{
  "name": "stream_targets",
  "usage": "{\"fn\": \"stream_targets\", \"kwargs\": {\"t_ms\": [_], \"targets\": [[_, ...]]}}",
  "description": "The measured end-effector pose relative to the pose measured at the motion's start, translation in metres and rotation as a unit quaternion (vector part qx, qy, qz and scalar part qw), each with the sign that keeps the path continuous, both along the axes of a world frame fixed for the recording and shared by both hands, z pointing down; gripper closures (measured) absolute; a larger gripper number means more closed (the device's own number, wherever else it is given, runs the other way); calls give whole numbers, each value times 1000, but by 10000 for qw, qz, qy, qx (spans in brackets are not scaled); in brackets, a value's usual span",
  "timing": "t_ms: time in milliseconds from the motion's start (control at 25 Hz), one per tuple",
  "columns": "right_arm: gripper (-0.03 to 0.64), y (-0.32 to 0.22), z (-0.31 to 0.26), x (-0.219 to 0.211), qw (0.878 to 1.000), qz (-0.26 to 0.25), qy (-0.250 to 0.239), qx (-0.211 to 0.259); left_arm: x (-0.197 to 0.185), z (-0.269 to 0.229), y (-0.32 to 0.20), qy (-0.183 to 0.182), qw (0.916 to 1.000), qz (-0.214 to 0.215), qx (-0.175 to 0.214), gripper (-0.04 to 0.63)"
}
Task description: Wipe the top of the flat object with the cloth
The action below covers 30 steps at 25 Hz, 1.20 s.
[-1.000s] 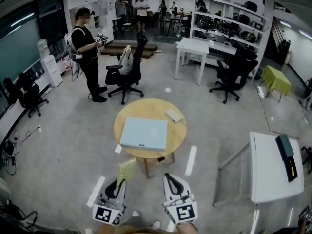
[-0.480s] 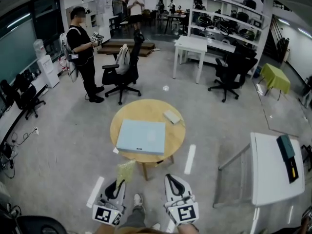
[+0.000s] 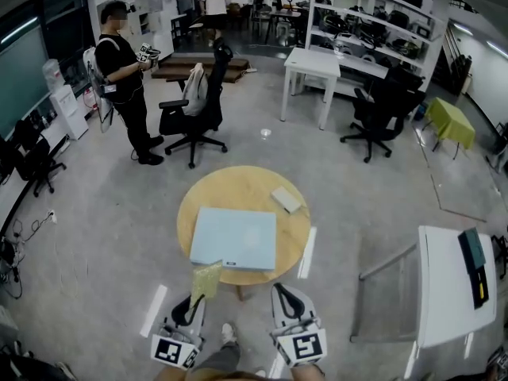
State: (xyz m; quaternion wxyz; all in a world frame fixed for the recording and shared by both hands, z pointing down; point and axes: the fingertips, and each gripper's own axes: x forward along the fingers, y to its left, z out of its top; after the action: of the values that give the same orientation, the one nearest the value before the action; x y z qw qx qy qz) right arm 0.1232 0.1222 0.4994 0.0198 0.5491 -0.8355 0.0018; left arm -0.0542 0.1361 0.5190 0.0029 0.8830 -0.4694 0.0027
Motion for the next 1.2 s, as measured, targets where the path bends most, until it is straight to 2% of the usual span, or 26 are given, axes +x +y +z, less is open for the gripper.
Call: {"fn": "stream_targets", "kwargs": {"t_ms": [320,680,960,1200], "targets": [[615,-115,-5,-25,9998,171,36,-92,-28,3,-115,81,9997,153,-151,532],[615,-186,-20,-49,9990,430,101,38,-40,5,-188,240,9981,544,-150,532],[615,-201,-21,-14,9978,628,201,37,-6,12,-214,374,9961,729,-327,532],[616,-228,-27,16,9990,416,170,45,36,15,-230,475,9944,722,-615,532]]}}
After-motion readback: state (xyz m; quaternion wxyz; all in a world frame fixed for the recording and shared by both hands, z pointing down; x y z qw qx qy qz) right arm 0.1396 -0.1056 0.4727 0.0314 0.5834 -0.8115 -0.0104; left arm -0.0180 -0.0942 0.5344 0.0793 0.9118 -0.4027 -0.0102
